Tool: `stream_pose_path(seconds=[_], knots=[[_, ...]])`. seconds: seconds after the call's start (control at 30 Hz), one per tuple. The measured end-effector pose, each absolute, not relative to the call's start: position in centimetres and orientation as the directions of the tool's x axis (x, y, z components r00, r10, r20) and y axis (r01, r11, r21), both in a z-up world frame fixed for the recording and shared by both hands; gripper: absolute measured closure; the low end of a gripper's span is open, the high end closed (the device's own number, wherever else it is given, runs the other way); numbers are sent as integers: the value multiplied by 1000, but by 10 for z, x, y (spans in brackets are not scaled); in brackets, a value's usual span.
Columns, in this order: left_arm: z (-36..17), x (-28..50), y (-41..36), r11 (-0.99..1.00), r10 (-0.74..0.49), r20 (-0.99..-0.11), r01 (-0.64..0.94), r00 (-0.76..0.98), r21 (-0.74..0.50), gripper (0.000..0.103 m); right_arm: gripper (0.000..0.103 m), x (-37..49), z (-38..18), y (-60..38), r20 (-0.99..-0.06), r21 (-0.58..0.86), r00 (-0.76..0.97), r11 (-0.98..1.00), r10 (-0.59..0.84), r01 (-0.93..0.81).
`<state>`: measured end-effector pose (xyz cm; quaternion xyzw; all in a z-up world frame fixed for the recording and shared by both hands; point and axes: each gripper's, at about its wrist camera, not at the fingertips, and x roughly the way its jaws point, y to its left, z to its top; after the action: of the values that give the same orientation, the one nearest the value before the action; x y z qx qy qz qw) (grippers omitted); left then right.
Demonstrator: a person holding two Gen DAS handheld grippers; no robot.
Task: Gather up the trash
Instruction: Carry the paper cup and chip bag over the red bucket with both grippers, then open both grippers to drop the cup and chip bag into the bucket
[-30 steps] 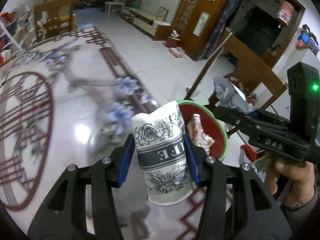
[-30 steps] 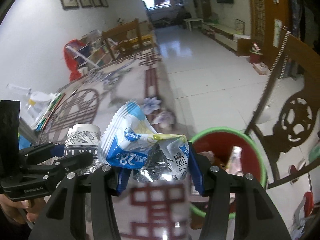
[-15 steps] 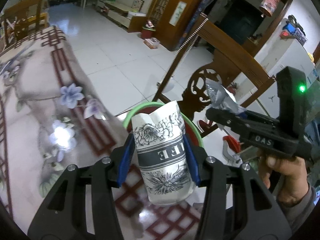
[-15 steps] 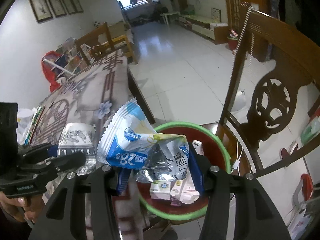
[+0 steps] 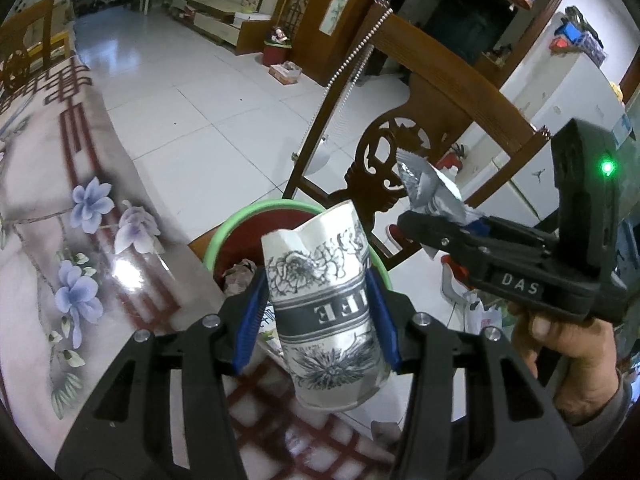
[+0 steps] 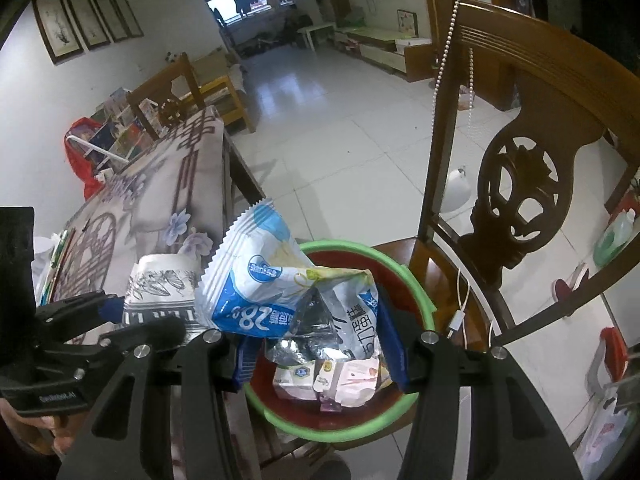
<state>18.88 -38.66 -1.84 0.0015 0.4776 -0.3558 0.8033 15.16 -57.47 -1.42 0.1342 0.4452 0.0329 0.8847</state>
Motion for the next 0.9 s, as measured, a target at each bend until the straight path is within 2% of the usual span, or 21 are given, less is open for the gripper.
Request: stream_pose_path(seconds=[0.5,0.6,0.63,0.67,0.73,0.8,0.87,0.9], knots=[[-22,189,-407,743,-556,-782,591,282,-315,56,54,151,-15,-571,-783,260,596,964,179,53],[-24,187,-408,751,-539,-790,593,294,-292,55,51,152,-15,-569,-784,265,594,963,182,55],[-24,187,-407,755,-532,-792,590,298,-285,45,48,153,-15,-569,-783,267,594,962,184,55],[-24,187,-404,760,-530,-791,585,305,-284,36,40,153,-15,-569,-782,269,596,962,184,55],[-25,188,-398,772,-523,-790,572,319,-280,30,28,153,-13,-569,-777,268,604,961,174,68],[-27,189,-389,783,-515,-793,556,326,-279,25,23,154,-12,-568,-775,267,608,961,173,68],[-28,189,-380,795,-505,-794,541,338,-275,14,12,155,-11,-566,-776,262,609,962,166,71],[-28,189,-374,804,-498,-795,529,346,-274,13,11,155,-11,-564,-776,258,611,963,160,75]])
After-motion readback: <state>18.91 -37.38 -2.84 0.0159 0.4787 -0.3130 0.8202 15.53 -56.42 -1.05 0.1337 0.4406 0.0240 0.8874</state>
